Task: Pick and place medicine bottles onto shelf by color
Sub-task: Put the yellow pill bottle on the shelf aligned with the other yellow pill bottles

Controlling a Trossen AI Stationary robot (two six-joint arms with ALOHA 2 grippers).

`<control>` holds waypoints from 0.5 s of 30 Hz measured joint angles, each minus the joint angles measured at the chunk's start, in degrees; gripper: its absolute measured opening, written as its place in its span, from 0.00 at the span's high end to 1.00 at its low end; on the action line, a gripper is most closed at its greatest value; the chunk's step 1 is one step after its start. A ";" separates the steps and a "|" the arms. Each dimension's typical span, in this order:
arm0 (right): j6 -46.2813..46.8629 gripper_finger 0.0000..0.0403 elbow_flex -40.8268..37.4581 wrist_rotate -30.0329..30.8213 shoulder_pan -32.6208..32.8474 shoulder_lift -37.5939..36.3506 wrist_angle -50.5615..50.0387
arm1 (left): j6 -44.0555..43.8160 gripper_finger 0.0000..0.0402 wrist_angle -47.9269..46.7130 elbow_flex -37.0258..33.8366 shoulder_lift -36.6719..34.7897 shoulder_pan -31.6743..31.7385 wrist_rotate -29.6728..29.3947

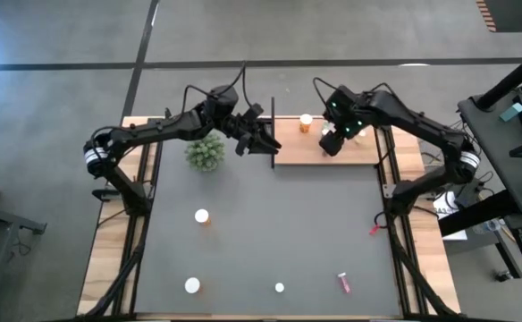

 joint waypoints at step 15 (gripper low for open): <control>24.84 0.55 -3.49 -1.95 26.27 -6.32 -0.19 | -2.96 0.53 -0.15 -1.97 -1.59 -4.28 1.20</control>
